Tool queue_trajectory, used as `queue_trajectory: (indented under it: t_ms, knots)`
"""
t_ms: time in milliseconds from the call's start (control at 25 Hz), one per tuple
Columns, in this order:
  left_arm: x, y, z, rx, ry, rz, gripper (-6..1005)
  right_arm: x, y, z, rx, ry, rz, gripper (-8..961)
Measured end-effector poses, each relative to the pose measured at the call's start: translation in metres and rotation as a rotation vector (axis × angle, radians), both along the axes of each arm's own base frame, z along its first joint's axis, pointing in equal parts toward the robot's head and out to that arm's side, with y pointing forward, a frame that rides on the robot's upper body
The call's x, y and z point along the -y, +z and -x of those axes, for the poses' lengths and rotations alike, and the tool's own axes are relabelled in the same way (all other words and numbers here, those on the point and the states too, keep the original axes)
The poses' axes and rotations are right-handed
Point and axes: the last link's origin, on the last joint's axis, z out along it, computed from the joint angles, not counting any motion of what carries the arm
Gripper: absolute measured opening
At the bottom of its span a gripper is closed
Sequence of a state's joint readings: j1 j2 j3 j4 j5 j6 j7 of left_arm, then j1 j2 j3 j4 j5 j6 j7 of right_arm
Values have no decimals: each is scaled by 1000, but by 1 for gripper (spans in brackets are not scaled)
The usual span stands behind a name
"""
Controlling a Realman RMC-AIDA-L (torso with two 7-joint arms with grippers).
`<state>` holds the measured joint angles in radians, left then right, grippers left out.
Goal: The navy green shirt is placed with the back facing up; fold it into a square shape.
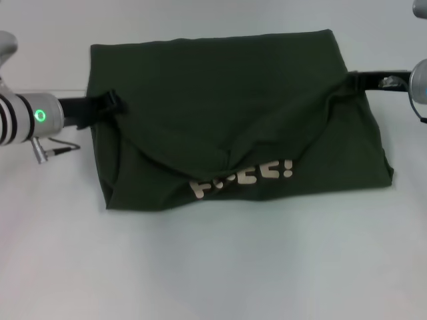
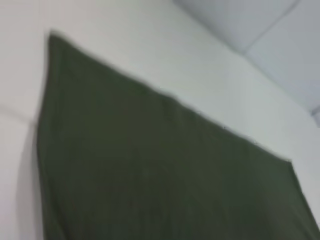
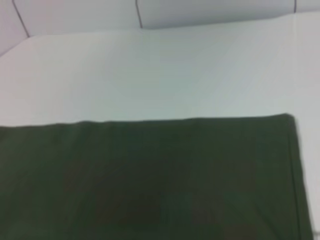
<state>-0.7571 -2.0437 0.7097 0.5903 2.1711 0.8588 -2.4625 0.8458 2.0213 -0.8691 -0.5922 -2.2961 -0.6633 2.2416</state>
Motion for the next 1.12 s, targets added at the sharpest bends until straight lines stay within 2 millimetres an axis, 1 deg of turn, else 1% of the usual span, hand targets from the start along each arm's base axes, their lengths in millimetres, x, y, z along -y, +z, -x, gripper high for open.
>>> queue_trajectory:
  t_ms: [160,280,440,680,760,880,920,960,1000,1120]
  knots:
    - [-7,11,-7,-5,-12,-61,12,-7,7,8,4,16,-39,23]
    - [-12,8,-12,-14,-11,-59,13,-12,8,13,18,26,-64,23]
    - [-16,3,-10,-31,11,-69,17,-18,1,17,38,25,-76,24]
    - [-15,-5,-12,-67,-11,-34,28,-17,-8,15,84,25,-56,26]
    - [-14,-10,-15,-102,-40,0,32,-15,-11,13,118,34,-36,26]
    - [-14,-12,-19,-126,-60,22,38,-15,-9,10,135,19,-26,27]
    - [-13,-8,-20,-122,-74,35,68,-15,-7,10,130,13,-23,27]
    - [-12,-5,-20,-111,-80,43,98,-15,-3,9,122,7,-20,58]
    - [-7,4,-19,-79,-87,49,128,-13,3,9,107,5,-11,88]
    - [12,25,-8,24,-91,42,218,2,25,2,23,-26,20,180]
